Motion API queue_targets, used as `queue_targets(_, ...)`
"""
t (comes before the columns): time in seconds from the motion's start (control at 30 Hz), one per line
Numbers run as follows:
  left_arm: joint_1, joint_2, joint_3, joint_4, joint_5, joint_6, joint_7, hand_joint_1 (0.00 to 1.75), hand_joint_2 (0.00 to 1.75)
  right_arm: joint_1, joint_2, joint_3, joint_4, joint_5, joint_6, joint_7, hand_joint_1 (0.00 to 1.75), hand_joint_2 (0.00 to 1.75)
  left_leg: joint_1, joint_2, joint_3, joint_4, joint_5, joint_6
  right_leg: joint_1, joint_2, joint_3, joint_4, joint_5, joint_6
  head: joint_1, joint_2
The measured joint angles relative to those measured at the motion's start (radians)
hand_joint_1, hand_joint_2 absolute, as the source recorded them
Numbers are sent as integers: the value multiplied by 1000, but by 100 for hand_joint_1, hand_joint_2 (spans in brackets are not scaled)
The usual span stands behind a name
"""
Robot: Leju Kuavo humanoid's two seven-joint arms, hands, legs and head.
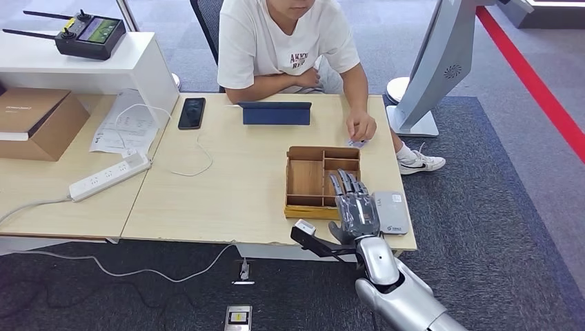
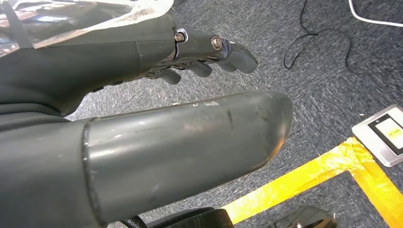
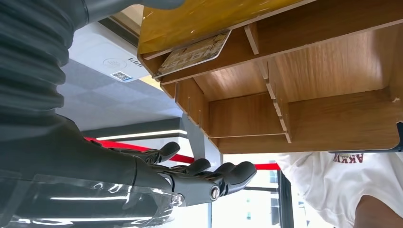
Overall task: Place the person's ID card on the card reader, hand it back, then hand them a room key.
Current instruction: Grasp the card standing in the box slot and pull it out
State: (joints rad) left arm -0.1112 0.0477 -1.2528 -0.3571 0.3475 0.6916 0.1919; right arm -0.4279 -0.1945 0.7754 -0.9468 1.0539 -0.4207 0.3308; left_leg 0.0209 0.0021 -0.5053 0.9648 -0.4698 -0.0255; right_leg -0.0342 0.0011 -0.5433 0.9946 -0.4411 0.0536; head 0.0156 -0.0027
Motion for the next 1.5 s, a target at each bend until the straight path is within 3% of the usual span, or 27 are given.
queue_targets(0.97,2,0,11,0,-3,0,-7,0,0,-67,45,1,154,-35,-19,-33,0,175,0,0,0,0,0,0,0,0,0,0,0,0,0,0)
queue_targets(1.0,3,0,12,0,-4,0,-7,0,0,-68,45,1,158,-36,-19,-33,10,175,0,0,0,0,0,0,0,0,0,0,0,0,0,0)
queue_targets(1.07,3,0,12,0,-7,0,-7,0,0,-68,46,1,164,-37,-19,-33,47,175,0,0,0,0,0,0,0,0,0,0,0,0,0,0)
queue_targets(1.13,3,0,12,0,-9,0,-7,0,0,-69,47,1,169,-38,-19,-34,114,175,0,0,0,0,0,0,0,0,0,0,0,0,0,0)
queue_targets(1.2,3,0,12,0,-11,0,-7,0,0,-70,49,1,174,-44,-19,-36,158,175,0,0,0,0,0,0,0,0,0,0,0,0,0,0)
queue_targets(1.4,5,0,25,0,-20,0,-7,0,0,-71,52,1,182,-68,-17,-45,171,175,0,0,0,0,0,0,0,0,0,0,0,0,0,0)
queue_targets(1.5,5,-1,32,0,-27,0,-7,0,0,-72,54,1,187,-77,-18,-47,170,175,0,0,0,0,0,0,0,0,0,0,0,0,0,0)
